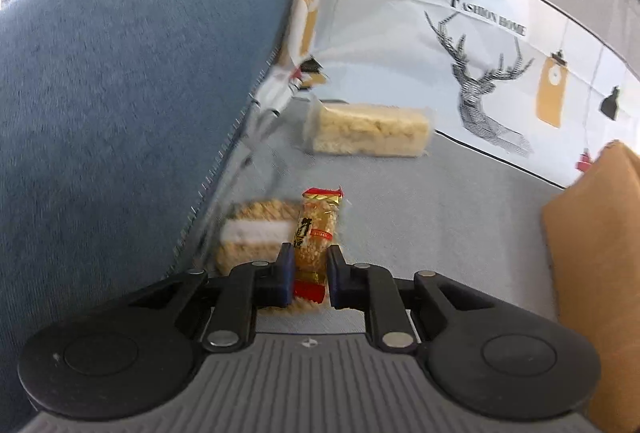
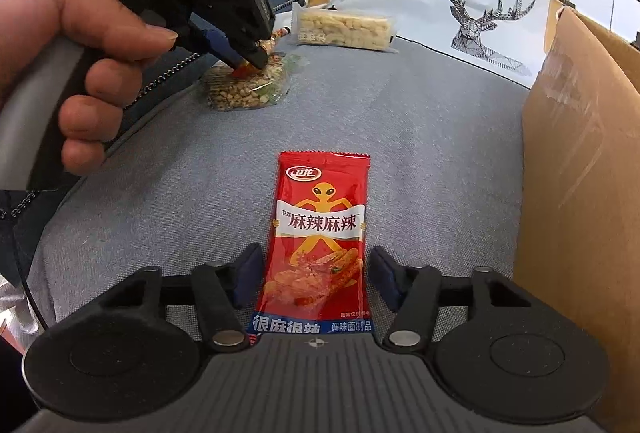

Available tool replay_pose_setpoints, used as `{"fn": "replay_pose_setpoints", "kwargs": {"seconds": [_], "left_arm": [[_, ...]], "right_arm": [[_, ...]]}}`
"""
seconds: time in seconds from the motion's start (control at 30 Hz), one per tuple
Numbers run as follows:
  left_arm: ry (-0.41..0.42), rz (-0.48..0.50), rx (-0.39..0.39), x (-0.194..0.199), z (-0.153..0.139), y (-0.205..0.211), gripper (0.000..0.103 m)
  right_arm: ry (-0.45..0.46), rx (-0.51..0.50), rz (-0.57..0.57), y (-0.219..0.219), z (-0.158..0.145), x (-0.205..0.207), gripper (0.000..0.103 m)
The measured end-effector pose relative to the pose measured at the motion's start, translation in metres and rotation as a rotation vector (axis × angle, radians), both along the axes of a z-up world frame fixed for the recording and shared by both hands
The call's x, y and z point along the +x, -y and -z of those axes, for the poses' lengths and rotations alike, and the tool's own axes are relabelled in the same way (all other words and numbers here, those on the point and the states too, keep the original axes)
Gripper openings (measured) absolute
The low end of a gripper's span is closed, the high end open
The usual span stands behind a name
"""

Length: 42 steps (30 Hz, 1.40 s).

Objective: Organize snacks
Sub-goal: 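Grasp the red spicy strip bag with the right tool while the left tool grasps the peanut bar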

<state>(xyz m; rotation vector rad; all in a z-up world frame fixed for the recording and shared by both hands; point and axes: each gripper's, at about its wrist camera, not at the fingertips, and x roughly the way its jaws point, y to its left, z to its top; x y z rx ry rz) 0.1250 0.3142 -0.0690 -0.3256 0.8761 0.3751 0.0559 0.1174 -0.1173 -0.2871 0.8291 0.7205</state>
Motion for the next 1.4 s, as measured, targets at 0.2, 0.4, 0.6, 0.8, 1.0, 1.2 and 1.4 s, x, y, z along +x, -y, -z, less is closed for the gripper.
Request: {"fn": "replay_pose_setpoints", "kwargs": {"seconds": [0.2,0.4,0.6,0.8,1.0,1.2,1.4], "left_arm": [[-0.08,0.065,-0.236,-0.015,0.007,0.009,0.016],[-0.048,0.064,-0.319,-0.045,-0.005,0.012,0.012],[-0.101,0.011,-0.294,-0.057,-0.001,0.003,0.017],[-0.072,0.11,-0.245,-0.041,-0.002,0.02,0.038],[-0.138,0.173,-0.118,-0.017,0.011,0.044,0.059],[-0.167,0.175,-0.066,-0.01,0.02,0.045,0.054],[-0.171,0.146,-0.075,-0.013,0.018,0.036,0.018]], "right_arm": [[0.007,0.005,-0.016,0.001,-0.001,-0.001,0.05],[-0.006,0.014,-0.009,0.003,-0.003,-0.001,0.049],[-0.031,0.023,0.006,0.005,-0.003,0.006,0.052],[-0.033,0.026,0.008,0.004,-0.003,0.007,0.055],[-0.028,0.021,0.008,0.004,-0.002,0.01,0.061],[-0.009,0.004,-0.002,0.002,-0.001,0.005,0.067],[0.02,0.003,-0.031,0.001,-0.003,0.003,0.05]]}}
